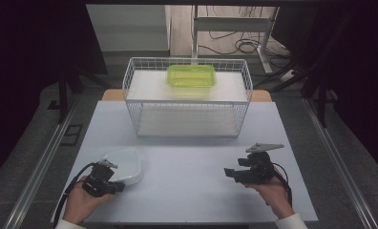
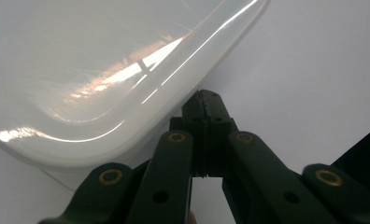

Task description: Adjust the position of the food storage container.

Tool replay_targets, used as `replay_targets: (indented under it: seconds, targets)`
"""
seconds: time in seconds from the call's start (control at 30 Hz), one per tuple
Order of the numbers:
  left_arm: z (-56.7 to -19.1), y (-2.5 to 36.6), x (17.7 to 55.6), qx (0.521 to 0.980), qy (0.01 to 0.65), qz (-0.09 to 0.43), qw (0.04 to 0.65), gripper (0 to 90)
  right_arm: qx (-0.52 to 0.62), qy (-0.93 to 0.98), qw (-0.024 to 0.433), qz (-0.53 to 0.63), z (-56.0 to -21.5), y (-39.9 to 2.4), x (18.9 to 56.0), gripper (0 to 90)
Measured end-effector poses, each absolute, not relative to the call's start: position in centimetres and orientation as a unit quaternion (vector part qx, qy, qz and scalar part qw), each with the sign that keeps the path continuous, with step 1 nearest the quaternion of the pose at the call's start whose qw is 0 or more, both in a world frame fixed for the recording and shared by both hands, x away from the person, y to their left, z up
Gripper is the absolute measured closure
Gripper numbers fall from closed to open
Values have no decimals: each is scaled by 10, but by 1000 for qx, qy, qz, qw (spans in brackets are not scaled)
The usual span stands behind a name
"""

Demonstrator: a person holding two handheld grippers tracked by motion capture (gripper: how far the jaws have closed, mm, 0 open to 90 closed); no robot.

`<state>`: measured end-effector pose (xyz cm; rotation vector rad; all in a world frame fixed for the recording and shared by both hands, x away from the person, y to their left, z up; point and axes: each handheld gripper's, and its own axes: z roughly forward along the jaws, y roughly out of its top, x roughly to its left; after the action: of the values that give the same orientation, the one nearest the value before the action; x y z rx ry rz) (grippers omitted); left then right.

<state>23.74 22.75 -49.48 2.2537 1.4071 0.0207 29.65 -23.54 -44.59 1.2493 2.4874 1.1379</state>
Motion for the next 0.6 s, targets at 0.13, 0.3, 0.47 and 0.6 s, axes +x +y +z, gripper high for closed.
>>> replay_targets:
  seconds: [0.13,0.3,0.47,0.6]
  targets:
    - [-491,228,233,821,516,13,244,900,415,825,65,377,-446,-236,297,280]
    - [-468,234,227,817,507,22,273,900,417,823,68,379,-445,-238,297,280]
    - [-451,262,225,789,534,46,301,900,424,820,73,378,-445,-240,298,281]
    - [-452,291,228,763,567,56,304,900,427,819,74,377,-445,-241,298,281]
